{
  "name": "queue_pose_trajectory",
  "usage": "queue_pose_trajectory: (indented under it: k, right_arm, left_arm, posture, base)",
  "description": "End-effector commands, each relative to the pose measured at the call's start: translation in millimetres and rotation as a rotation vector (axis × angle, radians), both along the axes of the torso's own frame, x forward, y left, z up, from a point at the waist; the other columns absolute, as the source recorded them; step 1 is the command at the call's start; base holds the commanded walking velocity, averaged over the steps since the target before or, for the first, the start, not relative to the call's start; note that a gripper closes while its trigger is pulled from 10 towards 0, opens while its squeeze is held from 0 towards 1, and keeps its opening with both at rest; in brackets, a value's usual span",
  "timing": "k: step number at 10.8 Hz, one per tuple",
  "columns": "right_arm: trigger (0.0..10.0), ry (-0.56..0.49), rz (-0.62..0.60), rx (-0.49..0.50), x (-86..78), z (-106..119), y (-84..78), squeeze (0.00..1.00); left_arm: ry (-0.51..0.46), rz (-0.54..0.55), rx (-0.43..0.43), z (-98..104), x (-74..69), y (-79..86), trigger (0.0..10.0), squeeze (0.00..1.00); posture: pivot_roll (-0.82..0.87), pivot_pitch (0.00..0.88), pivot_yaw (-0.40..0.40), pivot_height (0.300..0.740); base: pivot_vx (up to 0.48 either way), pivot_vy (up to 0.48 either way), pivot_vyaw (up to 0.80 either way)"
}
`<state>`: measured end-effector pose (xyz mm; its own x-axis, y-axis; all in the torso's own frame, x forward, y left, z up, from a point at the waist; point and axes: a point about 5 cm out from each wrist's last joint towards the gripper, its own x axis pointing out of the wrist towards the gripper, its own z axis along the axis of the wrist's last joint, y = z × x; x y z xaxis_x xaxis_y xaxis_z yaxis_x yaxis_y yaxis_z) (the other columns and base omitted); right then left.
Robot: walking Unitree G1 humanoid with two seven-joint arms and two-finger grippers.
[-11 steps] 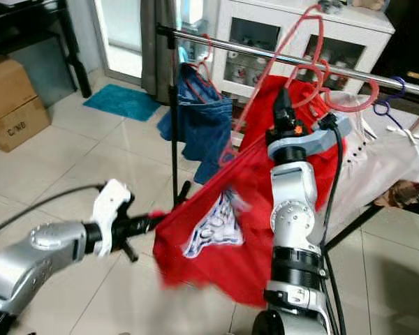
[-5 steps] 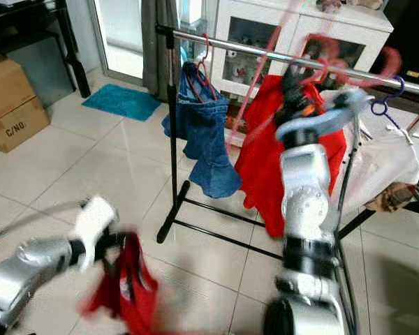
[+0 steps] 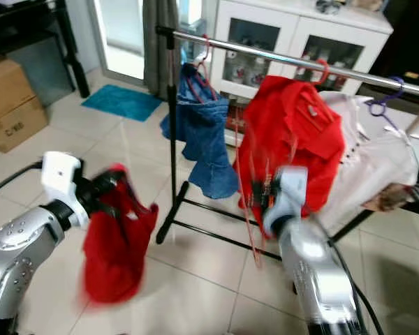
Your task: Hang hanger
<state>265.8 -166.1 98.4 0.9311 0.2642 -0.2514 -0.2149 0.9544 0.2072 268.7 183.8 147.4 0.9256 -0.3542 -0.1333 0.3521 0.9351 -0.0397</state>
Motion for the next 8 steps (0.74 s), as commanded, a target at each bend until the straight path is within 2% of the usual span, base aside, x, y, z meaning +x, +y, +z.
queue_pose_trajectory:
  k: [1, 2, 3, 5, 6, 7, 8]
  right_arm:
    - [10.0, -0.021, 0.030, -0.016, 0.1, 8.0, 3.9, 0.00]
    - [10.0, -0.012, 0.098, -0.036, -2.5, 9.6, 14.6, 0.00]
    - [10.0, -0.002, 0.162, -0.108, -3.5, 8.2, 23.3, 0.00]
    - [10.0, 0.021, 0.161, -0.099, -5.9, 8.3, 26.2, 0.00]
    - [10.0, 0.032, 0.173, -0.094, -7.1, 7.1, 27.4, 0.00]
    - [10.0, -0.066, 0.197, -0.101, -6.7, 14.9, 31.3, 0.00]
    - [10.0, -0.039, 0.124, -0.121, -4.5, 11.2, 27.1, 0.00]
  left_arm:
    - [-0.006, 0.035, 0.004, 2.6, 0.2, 1.9, 10.0, 0.00]
    - [-0.002, 0.032, -0.010, 0.9, -2.0, -3.1, 10.0, 0.00]
    - [0.000, 0.043, -0.031, 0.3, -2.3, -7.8, 10.0, 0.00]
    - [0.066, 0.072, -0.022, -8.0, -1.4, -10.1, 10.0, 0.00]
    - [0.051, 0.074, -0.017, -6.9, -1.2, -11.9, 10.0, 0.00]
    - [0.019, 0.110, -0.007, -3.3, 2.7, -12.8, 10.0, 0.00]
    - [-0.004, 0.172, 0.019, -2.5, 5.5, -12.3, 10.0, 0.00]
  posture:
    - [-0.07, 0.000, -0.073, 0.740]
    - [-0.07, 0.000, -0.067, 0.740]
    - [-0.07, 0.000, -0.060, 0.740]
    - [-0.07, 0.000, -0.058, 0.740]
    - [-0.07, 0.000, -0.055, 0.740]
    - [-0.07, 0.000, -0.055, 0.740]
    - [-0.07, 0.000, -0.061, 0.740]
  base:
    - [0.000, 0.000, 0.00]
    - [0.000, 0.000, 0.00]
    - [0.000, 0.000, 0.00]
    - [0.000, 0.000, 0.00]
    - [0.000, 0.000, 0.00]
    - [0.000, 0.000, 0.00]
    - [0.000, 0.000, 0.00]
